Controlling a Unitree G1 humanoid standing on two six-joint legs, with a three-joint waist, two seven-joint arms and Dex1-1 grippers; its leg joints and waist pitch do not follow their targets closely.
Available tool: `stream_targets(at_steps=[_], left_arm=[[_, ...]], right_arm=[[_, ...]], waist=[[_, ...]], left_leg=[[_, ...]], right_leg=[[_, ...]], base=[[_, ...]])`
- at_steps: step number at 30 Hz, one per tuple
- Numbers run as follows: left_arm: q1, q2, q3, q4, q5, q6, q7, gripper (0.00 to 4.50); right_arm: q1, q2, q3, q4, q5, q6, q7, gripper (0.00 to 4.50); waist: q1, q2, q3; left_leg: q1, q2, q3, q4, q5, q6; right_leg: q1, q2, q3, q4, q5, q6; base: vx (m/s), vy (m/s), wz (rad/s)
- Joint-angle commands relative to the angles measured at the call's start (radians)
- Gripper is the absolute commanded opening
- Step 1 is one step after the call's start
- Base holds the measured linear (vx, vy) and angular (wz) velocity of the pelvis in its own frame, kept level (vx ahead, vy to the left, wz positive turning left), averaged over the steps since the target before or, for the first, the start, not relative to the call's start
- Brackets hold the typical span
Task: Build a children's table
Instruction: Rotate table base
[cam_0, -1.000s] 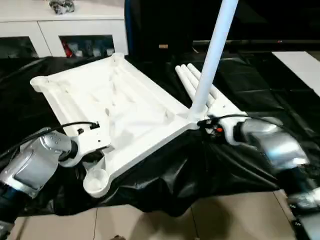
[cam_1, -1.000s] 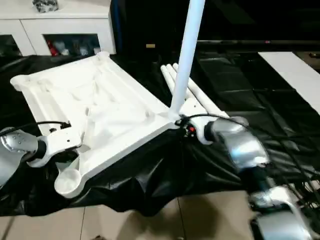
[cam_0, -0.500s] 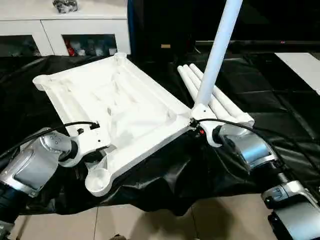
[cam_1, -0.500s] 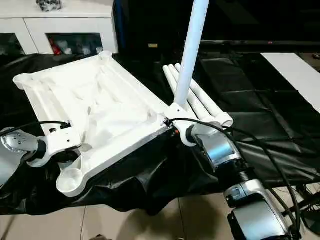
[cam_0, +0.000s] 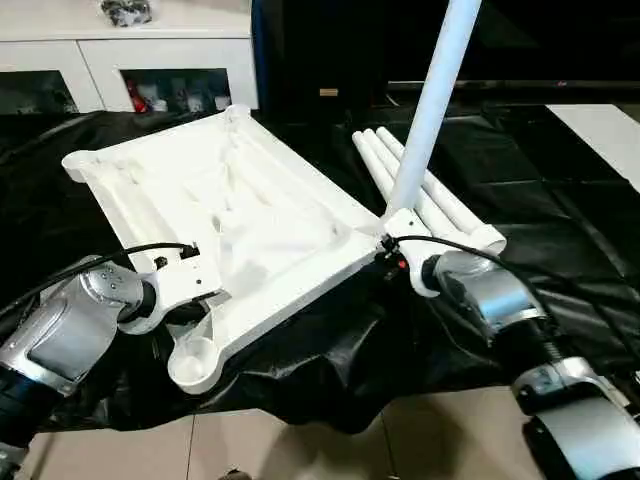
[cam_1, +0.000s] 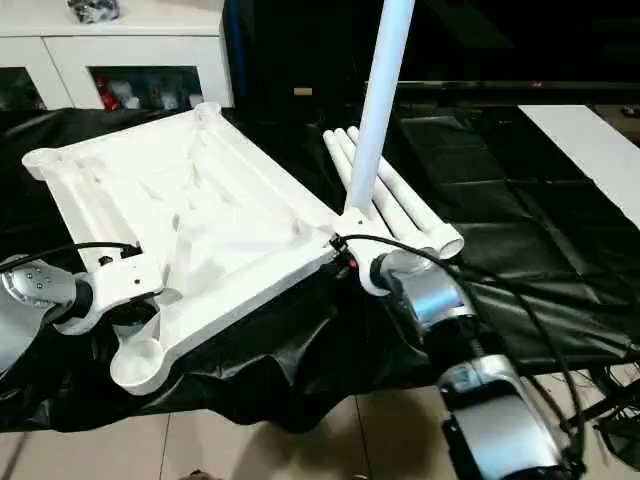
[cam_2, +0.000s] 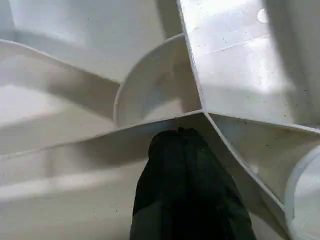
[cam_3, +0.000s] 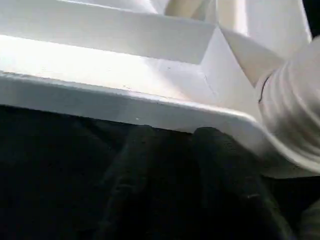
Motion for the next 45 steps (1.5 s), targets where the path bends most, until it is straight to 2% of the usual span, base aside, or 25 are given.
stream_targets(at_steps=[1, 7, 10, 12, 15, 19, 20, 28, 41, 42, 45], left_arm=[[0.009, 0.016, 0.01, -0.041, -0.009, 0.006, -0.011, 0.0], [0.054, 0.041, 0.026, -0.116, -0.048, 0.015, -0.049, 0.0], [0.105, 0.057, 0.048, -0.202, -0.105, 0.036, -0.086, 0.0], [0.124, 0.059, 0.061, -0.237, -0.134, 0.042, -0.098, 0.0], [0.136, 0.058, 0.071, -0.27, -0.153, 0.053, -0.102, 0.0], [0.145, 0.043, 0.082, -0.292, -0.168, 0.054, -0.092, 0.0], [0.143, 0.038, 0.082, -0.286, -0.165, 0.05, -0.082, 0.0], [0.121, 0.018, 0.084, -0.267, -0.18, 0.035, -0.061, 0.0], [0.098, -0.028, 0.067, -0.292, -0.21, 0.052, -0.051, 0.0], [0.097, -0.03, 0.067, -0.292, -0.21, 0.052, -0.049, 0.0], [0.09, -0.048, 0.066, -0.275, -0.201, 0.036, -0.03, 0.0]], right_arm=[[-0.025, 0.013, -0.023, 0.032, 0.012, -0.019, -0.03, 1.16], [-0.035, 0.054, -0.028, 0.063, 0.014, -0.039, -0.047, 0.76], [-0.056, 0.091, -0.027, 0.099, 0.014, -0.062, -0.058, 0.44], [-0.063, 0.105, -0.024, 0.107, 0.013, -0.073, -0.054, 0.32], [-0.069, 0.115, -0.023, 0.117, 0.009, -0.081, -0.054, 0.03], [-0.082, 0.13, -0.019, 0.139, -0.001, -0.097, -0.06, 0.03], [-0.086, 0.134, -0.02, 0.146, -0.002, -0.102, -0.061, 0.03], [-0.115, 0.168, -0.022, 0.177, -0.002, -0.141, -0.053, 0.03], [-0.149, 0.287, -0.001, 0.262, -0.004, -0.199, -0.035, 0.03], [-0.15, 0.29, -0.001, 0.265, -0.006, -0.202, -0.036, 0.03], [-0.157, 0.3, -0.005, 0.28, -0.008, -0.219, -0.043, 0.03]], waist=[[0.001, 0.008, -0.068], [-0.006, 0.01, -0.065], [-0.01, 0.008, -0.067], [-0.018, 0.005, -0.063], [-0.019, 0.006, -0.063], [-0.019, 0.005, -0.061], [-0.018, 0.009, -0.062], [-0.019, 0.011, -0.064], [-0.025, 0.007, -0.066], [-0.025, 0.004, -0.066], [-0.023, 0.006, -0.064]], left_leg=[[0.009, 0.02, -0.005, -0.064, -0.174, -0.013], [0.009, 0.019, -0.005, -0.064, -0.191, -0.015], [0.006, 0.021, -0.007, -0.065, -0.191, -0.018], [0.006, 0.02, -0.006, -0.066, -0.193, -0.015], [0.008, 0.02, -0.004, -0.065, -0.202, -0.014], [0.008, 0.021, -0.004, -0.065, -0.204, -0.015], [0.01, 0.021, -0.004, -0.066, -0.205, -0.017], [0.009, 0.02, -0.004, -0.065, -0.197, -0.023], [0.008, 0.021, -0.004, -0.064, -0.182, -0.017], [0.008, 0.022, -0.004, -0.065, -0.182, -0.016], [0.011, 0.023, -0.004, -0.066, -0.199, -0.023]], right_leg=[[0.054, -0.064, 0.058, -0.068, -0.148, -0.218], [0.053, -0.063, 0.058, -0.071, -0.167, -0.214], [0.055, -0.068, 0.058, -0.065, -0.163, -0.218], [0.053, -0.063, 0.057, -0.068, -0.17, -0.223], [0.052, -0.063, 0.058, -0.069, -0.175, -0.222], [0.051, -0.063, 0.059, -0.069, -0.185, -0.22], [0.05, -0.063, 0.059, -0.069, -0.181, -0.219], [0.053, -0.06, 0.059, -0.064, -0.14, -0.224], [0.055, -0.063, 0.06, -0.06, -0.117, -0.234], [0.054, -0.063, 0.06, -0.061, -0.117, -0.234], [0.051, -0.064, 0.061, -0.063, -0.146, -0.228]], base=[[0.0, 0.0, 0.0], [0.0, 0.0, 0.0], [0.0, 0.0, 0.0], [0.0, 0.0, 0.0], [0.0, 0.0, 0.0], [0.0, 0.0, 0.0], [0.0, 0.0, 0.0], [0.0, 0.0, 0.0], [0.0, 0.0, 0.0], [0.0, 0.0, 0.0], [0.0, 0.0, 0.0]])
